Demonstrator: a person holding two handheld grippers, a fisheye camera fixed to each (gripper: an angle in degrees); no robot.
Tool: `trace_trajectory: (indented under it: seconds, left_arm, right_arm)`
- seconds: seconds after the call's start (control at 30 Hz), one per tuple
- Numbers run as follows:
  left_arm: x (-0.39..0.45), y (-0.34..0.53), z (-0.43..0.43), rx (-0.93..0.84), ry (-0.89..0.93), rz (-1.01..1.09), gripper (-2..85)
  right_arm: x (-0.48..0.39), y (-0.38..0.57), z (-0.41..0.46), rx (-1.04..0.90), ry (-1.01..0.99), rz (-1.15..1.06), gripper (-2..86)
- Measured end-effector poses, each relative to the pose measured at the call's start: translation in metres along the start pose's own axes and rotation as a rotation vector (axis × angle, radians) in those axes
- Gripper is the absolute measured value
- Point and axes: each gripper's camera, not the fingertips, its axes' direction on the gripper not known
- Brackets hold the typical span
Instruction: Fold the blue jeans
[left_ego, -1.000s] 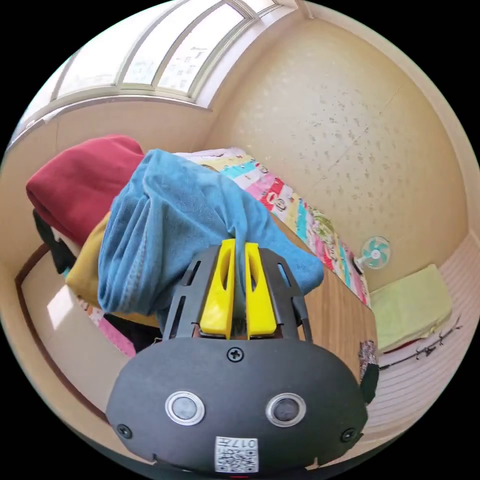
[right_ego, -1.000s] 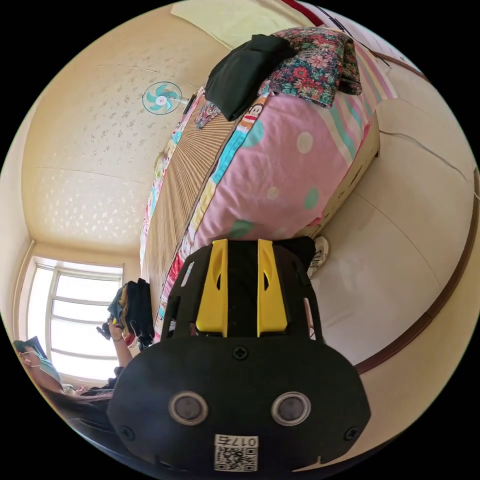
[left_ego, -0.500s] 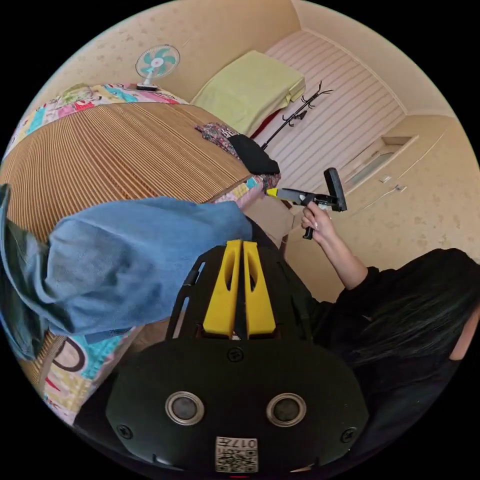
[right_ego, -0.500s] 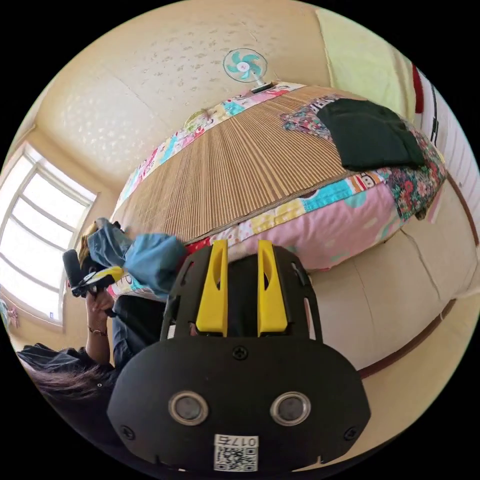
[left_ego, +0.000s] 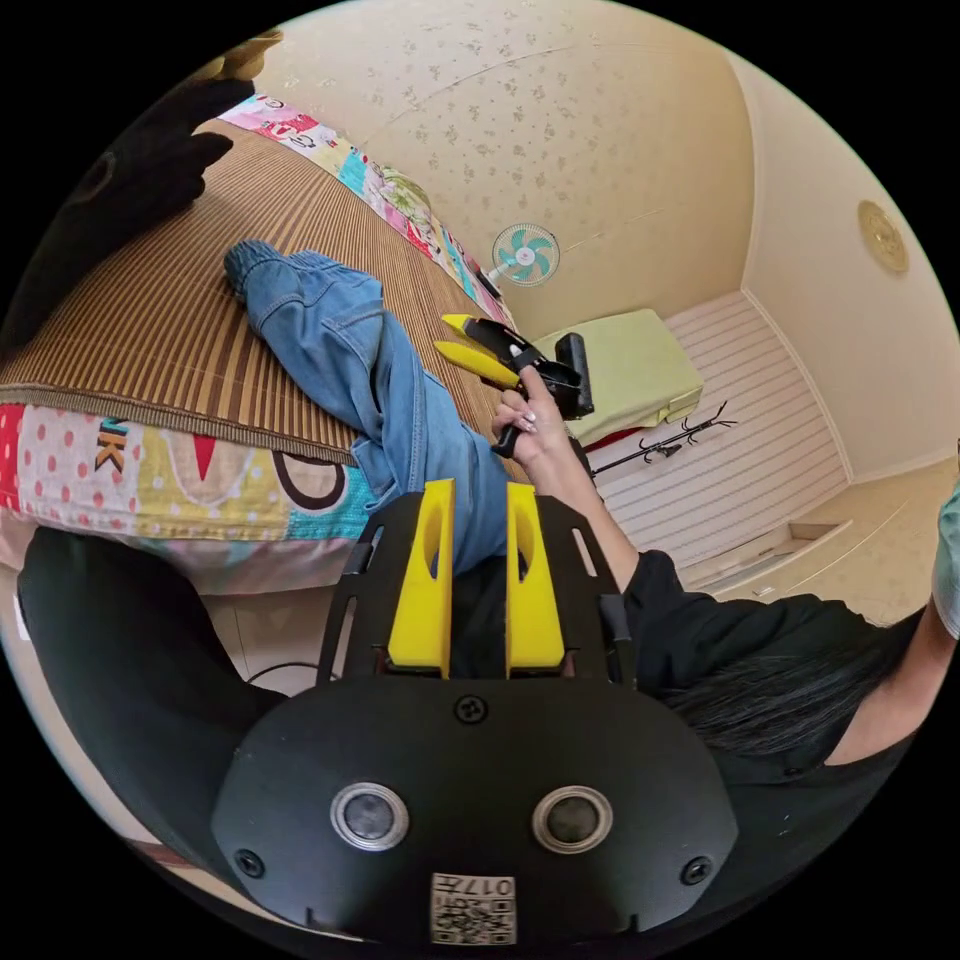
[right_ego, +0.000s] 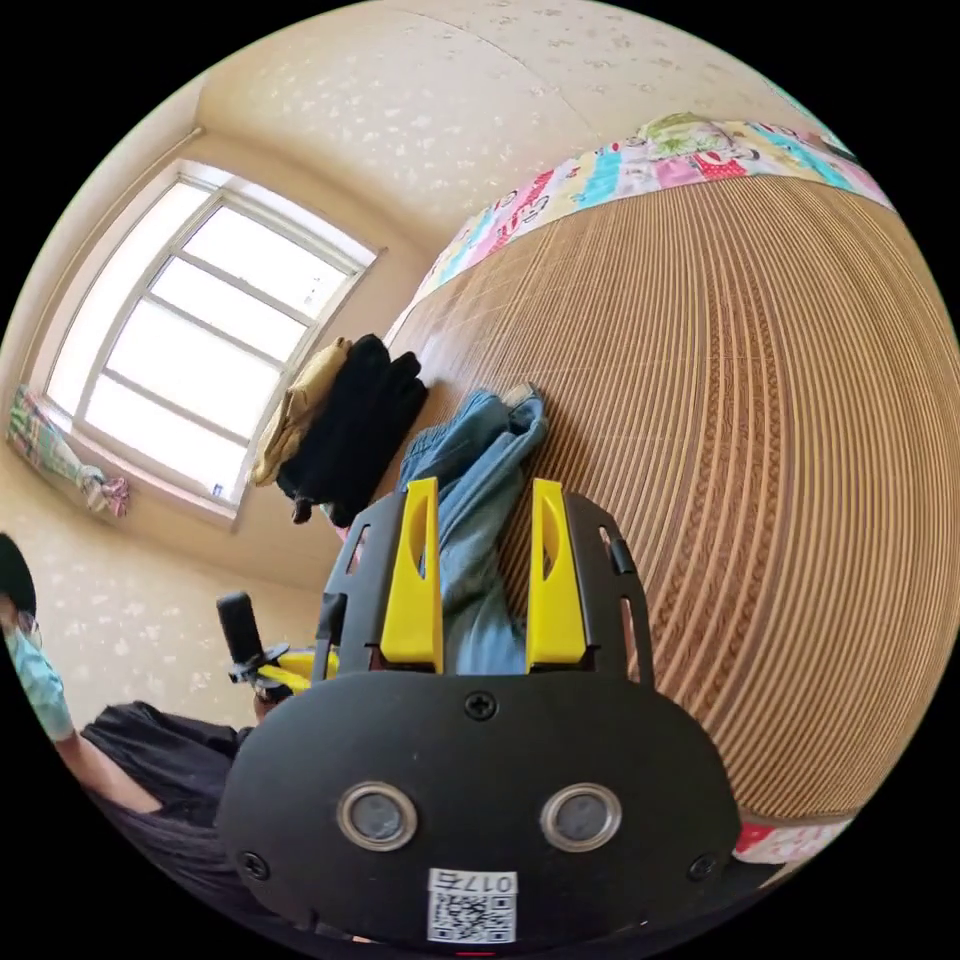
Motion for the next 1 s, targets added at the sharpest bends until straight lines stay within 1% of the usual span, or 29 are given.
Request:
trace_trajectory:
  seconds: [0.07, 0.13, 0.17, 0.2, 0.27, 0.33, 0.4, 0.43, 0.5, 0.53, 0.6, 0.63, 0.67, 0.7, 0.73, 0.77, 0.83, 0.9, 0.93, 1.0]
  left_arm:
    - [0.003, -0.007, -0.014, 0.033, 0.016, -0.01, 8.6]
    - [0.006, -0.014, -0.022, 0.044, 0.023, -0.022, 9.2]
    - [0.008, -0.019, -0.027, 0.054, 0.018, -0.017, 9.7]
    - [0.01, -0.022, -0.029, 0.062, 0.011, -0.013, 9.8]
    - [0.012, -0.033, -0.041, 0.111, -0.033, -0.018, 10.6]
    - [0.009, -0.045, -0.051, 0.149, -0.04, -0.052, 13.2]
    - [0.005, -0.057, -0.061, 0.195, -0.036, -0.076, 15.7]
    - [0.003, -0.064, -0.066, 0.226, -0.037, -0.088, 16.6]
    - [-0.003, -0.073, -0.07, 0.255, -0.022, -0.127, 18.7]
    - [-0.008, -0.077, -0.071, 0.267, 0.021, -0.153, 19.7]
    - [-0.013, -0.078, -0.068, 0.271, 0.144, -0.167, 19.8]
    - [-0.012, -0.076, -0.066, 0.261, 0.229, -0.176, 19.3]
    - [-0.007, -0.066, -0.068, 0.278, 0.268, -0.186, 15.5]
    - [-0.004, -0.06, -0.071, 0.298, 0.267, -0.189, 13.6]
    - [0.007, -0.045, -0.082, 0.342, 0.252, -0.172, 7.1]
    - [0.021, -0.033, -0.096, 0.383, 0.274, -0.105, 3.2]
    - [0.045, -0.02, -0.12, 0.404, 0.285, -0.032, 1.8]
    - [0.076, -0.012, -0.146, 0.41, 0.245, 0.023, 0.7]
    - [0.101, -0.008, -0.167, 0.431, 0.207, 0.071, 0.2]
    - [0.151, -0.003, -0.199, 0.461, 0.137, 0.179, -0.2]
  right_arm:
    - [0.034, -0.024, 0.018, 0.023, -0.02, 0.102, 12.2]
    - [0.068, -0.042, 0.035, -0.005, -0.128, 0.214, 11.5]
    - [0.086, -0.05, 0.049, -0.062, -0.187, 0.28, 10.6]
    - [0.096, -0.054, 0.06, -0.116, -0.226, 0.312, 7.1]
    - [0.095, -0.053, 0.069, -0.174, -0.294, 0.28, 4.2]
    - [0.085, -0.041, 0.058, -0.141, -0.37, 0.226, 3.1]
    - [0.07, -0.018, 0.033, -0.104, -0.604, 0.158, 2.5]
    - [0.066, -0.011, 0.027, -0.105, -0.666, 0.143, 2.5]
    - [0.038, 0.023, 0.008, -0.148, -0.824, 0.04, 2.4]
    - [0.031, 0.031, 0.004, -0.167, -0.849, 0.014, 2.3]
    - [0.007, 0.068, -0.005, -0.271, -0.942, -0.043, 2.3]
    - [0.003, 0.076, -0.006, -0.3, -0.961, -0.049, 2.3]
    - [-0.002, 0.093, -0.012, -0.325, -0.99, -0.051, 2.3]
    - [-0.002, 0.108, -0.027, -0.311, -1.024, -0.057, 2.3]
    - [-0.001, 0.115, -0.037, -0.297, -1.049, -0.065, 2.3]
    - [0.001, 0.127, -0.063, -0.255, -1.104, -0.086, 2.3]
    - [0.002, 0.143, -0.117, -0.145, -1.121, -0.142, 2.3]
    - [-0.015, 0.161, -0.197, -0.023, -1.025, -0.252, 2.3]
    - [-0.021, 0.166, -0.218, 0.01, -0.999, -0.274, 2.3]
    - [-0.052, 0.186, -0.306, 0.15, -0.887, -0.372, 2.3]
